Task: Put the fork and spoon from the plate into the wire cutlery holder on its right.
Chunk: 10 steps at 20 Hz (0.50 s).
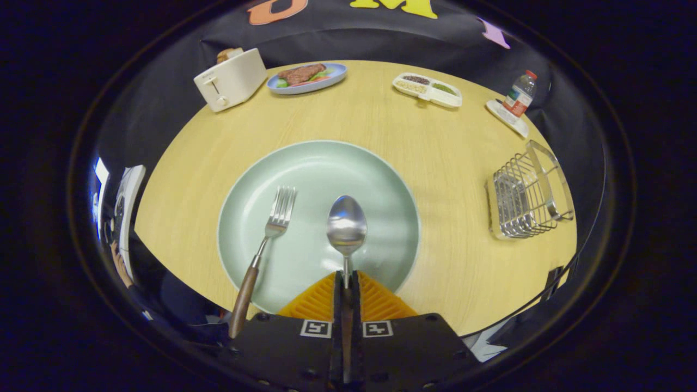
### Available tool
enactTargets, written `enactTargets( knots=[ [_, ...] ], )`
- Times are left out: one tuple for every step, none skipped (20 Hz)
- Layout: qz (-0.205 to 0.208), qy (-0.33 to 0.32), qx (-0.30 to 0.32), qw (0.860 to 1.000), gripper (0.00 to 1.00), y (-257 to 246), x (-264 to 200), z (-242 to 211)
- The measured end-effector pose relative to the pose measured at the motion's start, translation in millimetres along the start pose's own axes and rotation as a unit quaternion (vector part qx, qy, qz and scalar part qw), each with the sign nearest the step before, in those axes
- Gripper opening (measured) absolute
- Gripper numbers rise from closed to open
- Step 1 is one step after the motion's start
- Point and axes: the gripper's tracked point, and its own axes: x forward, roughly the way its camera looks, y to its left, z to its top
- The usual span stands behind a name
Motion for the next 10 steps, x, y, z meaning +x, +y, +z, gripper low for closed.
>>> enactTargets(
  knots=[
    [0.002, -0.001, 0.004, 1.000, 0.06, 0.3, 0.9, 0.9],
    [0.002, -0.003, 0.008, 1.000, 0.06, -1.5, 0.6, 3.1],
    [-0.002, -0.005, 0.013, 1.000, 0.01, -3.8, 0.6, 5.4],
    [-0.005, -0.007, 0.016, 1.000, 0.01, -5.1, 1.5, 4.7],
    [-0.004, -0.008, 0.018, 1.000, 0.01, -4.8, 1.8, 5.4],
    [-0.003, -0.009, 0.022, 1.000, 0.01, -4.5, 0.7, 5.2],
    [-0.002, -0.010, 0.024, 1.000, 0.01, -4.5, -0.6, 5.4],
    [-0.001, -0.011, 0.024, 1.000, 0.01, -3.6, -3.3, 5.7],
    [0.000, -0.013, 0.023, 1.000, 0.01, -2.6, -7.3, 6.6],
    [0.001, -0.016, 0.020, 1.000, 0.00, -1.7, -13.0, 9.2]
  ],
)
